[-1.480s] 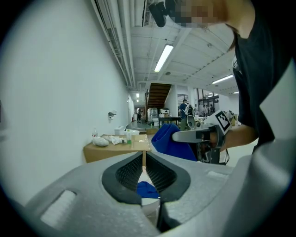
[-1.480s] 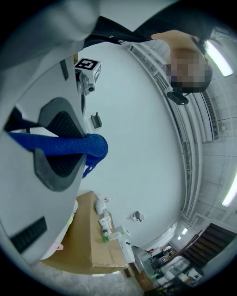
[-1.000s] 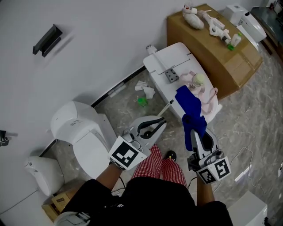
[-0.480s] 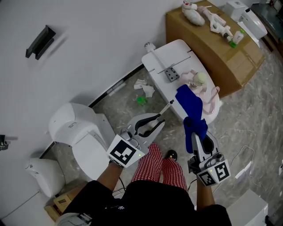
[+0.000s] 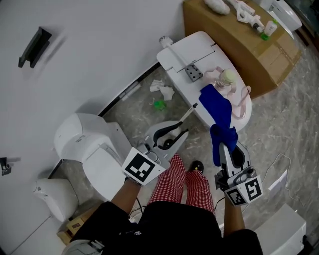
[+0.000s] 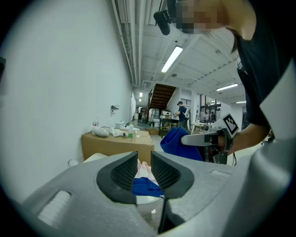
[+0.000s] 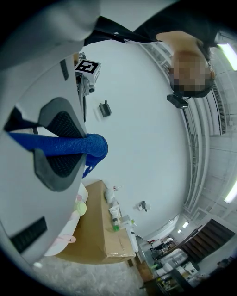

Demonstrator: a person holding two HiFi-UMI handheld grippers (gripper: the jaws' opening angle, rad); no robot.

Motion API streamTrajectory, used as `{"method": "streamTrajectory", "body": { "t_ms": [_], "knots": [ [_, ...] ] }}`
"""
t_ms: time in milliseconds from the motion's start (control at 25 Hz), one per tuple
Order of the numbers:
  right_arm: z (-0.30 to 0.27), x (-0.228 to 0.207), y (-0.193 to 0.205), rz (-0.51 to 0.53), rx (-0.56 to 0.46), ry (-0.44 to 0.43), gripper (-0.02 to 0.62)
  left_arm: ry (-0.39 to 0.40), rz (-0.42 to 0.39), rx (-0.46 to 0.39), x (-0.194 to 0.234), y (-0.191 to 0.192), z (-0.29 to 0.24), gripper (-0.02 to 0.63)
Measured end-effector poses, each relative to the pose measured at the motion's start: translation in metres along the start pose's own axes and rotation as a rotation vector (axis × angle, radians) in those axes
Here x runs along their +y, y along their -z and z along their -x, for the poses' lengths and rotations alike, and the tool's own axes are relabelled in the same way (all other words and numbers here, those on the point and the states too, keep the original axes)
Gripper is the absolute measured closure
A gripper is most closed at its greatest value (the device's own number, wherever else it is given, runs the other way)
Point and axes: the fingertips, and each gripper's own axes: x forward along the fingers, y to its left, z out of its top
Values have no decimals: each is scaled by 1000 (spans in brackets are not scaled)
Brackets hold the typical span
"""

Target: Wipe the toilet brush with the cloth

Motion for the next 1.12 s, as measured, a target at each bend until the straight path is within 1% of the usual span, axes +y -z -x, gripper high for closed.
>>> {"method": "streamTrajectory", "body": {
  "t_ms": [120,280,440,680,840,960,1120],
  "knots": [
    [-1,-4,9,-7,2,15,531,-3,18,7,3,12,-1,532],
    [-2,-10,16,-16,11,23,531,-3,19,51,5,31,-8,517],
    [0,-18,24,-7,18,32,531,-2,70,34,4,44,-18,508],
    [0,-26,34,-17,10,49,531,-10,69,68,10,68,-27,499],
    [3,-32,44,-21,22,55,531,-24,64,84,17,80,-32,495],
    [3,-37,52,-24,30,62,531,-15,55,89,17,86,-38,492],
    [2,-40,56,-31,23,69,531,-8,65,96,17,94,-44,492]
  ]
}}
